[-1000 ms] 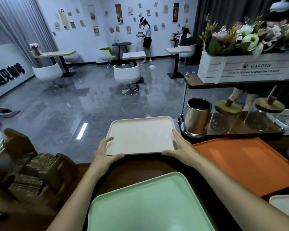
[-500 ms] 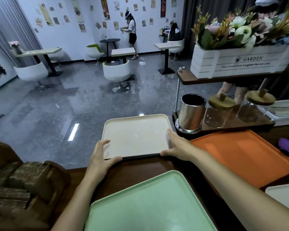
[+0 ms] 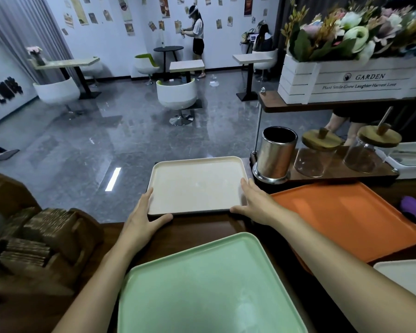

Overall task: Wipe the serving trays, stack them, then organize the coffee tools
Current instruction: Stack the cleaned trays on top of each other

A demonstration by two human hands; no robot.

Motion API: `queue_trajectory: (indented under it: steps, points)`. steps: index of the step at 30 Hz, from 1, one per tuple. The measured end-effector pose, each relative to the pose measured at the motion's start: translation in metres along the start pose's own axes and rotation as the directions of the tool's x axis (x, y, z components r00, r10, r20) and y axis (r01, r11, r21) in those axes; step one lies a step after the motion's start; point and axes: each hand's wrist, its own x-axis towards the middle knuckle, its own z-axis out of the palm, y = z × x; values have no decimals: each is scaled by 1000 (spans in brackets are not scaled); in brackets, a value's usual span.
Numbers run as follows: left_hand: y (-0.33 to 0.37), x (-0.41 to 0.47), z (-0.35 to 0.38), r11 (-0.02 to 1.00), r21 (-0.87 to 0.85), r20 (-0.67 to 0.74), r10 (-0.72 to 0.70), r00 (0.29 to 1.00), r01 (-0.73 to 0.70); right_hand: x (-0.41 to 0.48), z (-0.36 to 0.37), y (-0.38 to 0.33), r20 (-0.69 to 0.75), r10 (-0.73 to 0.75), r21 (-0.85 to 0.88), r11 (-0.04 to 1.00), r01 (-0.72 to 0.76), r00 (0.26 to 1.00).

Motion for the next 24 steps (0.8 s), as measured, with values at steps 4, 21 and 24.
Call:
queue_trajectory:
  steps: [4, 21, 24]
  points:
    - [0, -22, 2, 999, 17, -13, -40, 999, 40, -26, 7, 1, -83, -78, 41, 996, 82, 993]
    - [1, -262, 12, 964, 163, -89, -198, 976, 210, -208, 32, 26, 236, -282, -25, 955, 296, 930]
    - [5, -288, 14, 965, 138, -114, -208, 972, 223, -218, 38, 31, 229, -290, -34, 952, 306, 929]
